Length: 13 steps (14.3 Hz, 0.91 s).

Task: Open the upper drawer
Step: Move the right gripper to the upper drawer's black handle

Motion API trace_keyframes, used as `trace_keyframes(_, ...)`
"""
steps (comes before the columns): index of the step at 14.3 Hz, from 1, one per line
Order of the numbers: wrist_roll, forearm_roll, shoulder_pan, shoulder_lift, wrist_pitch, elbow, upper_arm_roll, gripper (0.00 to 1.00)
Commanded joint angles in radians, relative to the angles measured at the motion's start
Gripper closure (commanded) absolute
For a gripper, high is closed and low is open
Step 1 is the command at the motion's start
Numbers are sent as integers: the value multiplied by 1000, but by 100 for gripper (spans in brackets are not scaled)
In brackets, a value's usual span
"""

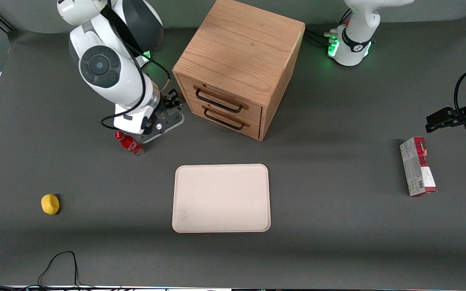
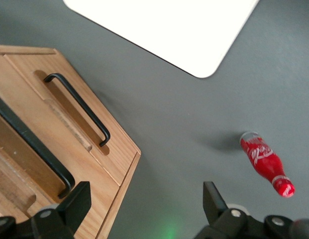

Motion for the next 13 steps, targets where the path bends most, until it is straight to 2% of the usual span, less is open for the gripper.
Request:
trace_keyframes(1, -97, 7, 39, 78, -3, 94, 15, 0)
trace_keyframes(4, -254, 33, 50, 174, -2, 193, 36, 0)
trace_keyframes(7, -364, 143, 46, 240, -1, 246, 47, 0)
trace_keyframes(12, -506, 248, 41, 270, -3, 247, 46, 0)
trace_keyframes(13, -512, 251, 41, 270, -3, 243, 46, 0)
